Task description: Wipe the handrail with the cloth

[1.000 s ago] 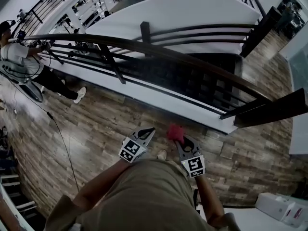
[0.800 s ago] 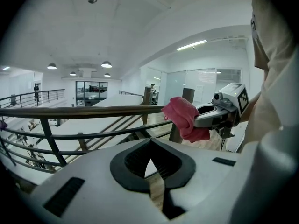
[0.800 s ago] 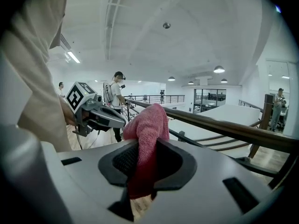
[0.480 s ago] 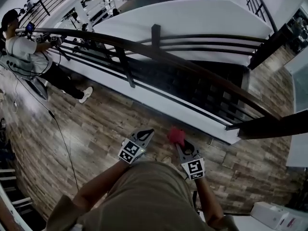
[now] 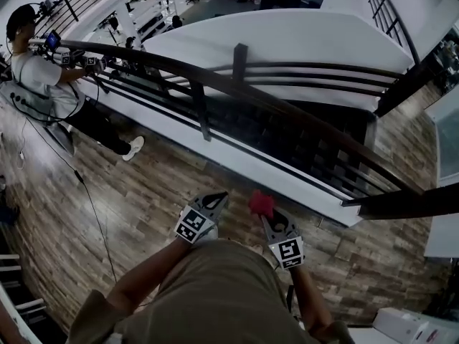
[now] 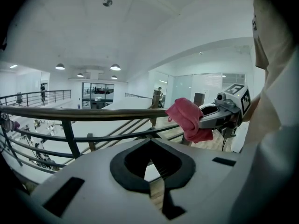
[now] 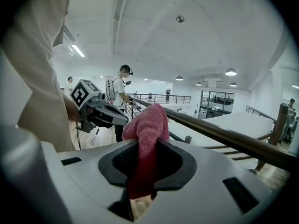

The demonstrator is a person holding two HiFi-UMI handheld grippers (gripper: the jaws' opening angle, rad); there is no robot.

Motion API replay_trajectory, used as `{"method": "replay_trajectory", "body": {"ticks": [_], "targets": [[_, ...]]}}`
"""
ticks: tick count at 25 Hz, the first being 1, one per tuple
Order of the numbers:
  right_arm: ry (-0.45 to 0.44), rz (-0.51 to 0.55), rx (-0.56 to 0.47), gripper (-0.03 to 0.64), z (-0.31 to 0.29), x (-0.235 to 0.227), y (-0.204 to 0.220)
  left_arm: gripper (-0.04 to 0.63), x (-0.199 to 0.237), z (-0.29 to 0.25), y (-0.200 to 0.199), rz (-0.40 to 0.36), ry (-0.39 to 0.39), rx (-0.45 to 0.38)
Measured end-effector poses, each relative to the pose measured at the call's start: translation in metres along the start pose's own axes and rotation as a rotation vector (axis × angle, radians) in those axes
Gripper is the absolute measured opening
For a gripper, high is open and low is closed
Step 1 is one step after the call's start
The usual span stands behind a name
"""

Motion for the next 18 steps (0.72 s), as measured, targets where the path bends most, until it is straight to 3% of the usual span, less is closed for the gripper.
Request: {"method": "replay_trajectory", "body": {"ticks": [12,18], "targets": [[0.018,0.001,-0.001,0.085,-0.091,0.045,-0.034,0.015,0.091,0.039,0.017,-0.026,0.037,-0.001],[-0.002,0.058,0.017,0.084,-0.112,0.058,-0.017,0.015,0.107,0.035,0.04,0.001,0.023,-0.016]]}}
Point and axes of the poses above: the fingertips, and each gripper's own axes: z backward along the fingers, x to its left, y out of its underside, the point moved 3 cm from there along z, backward along the fingers, and after that the axes turned 5 degrees about -y, right-handed, at the moved point
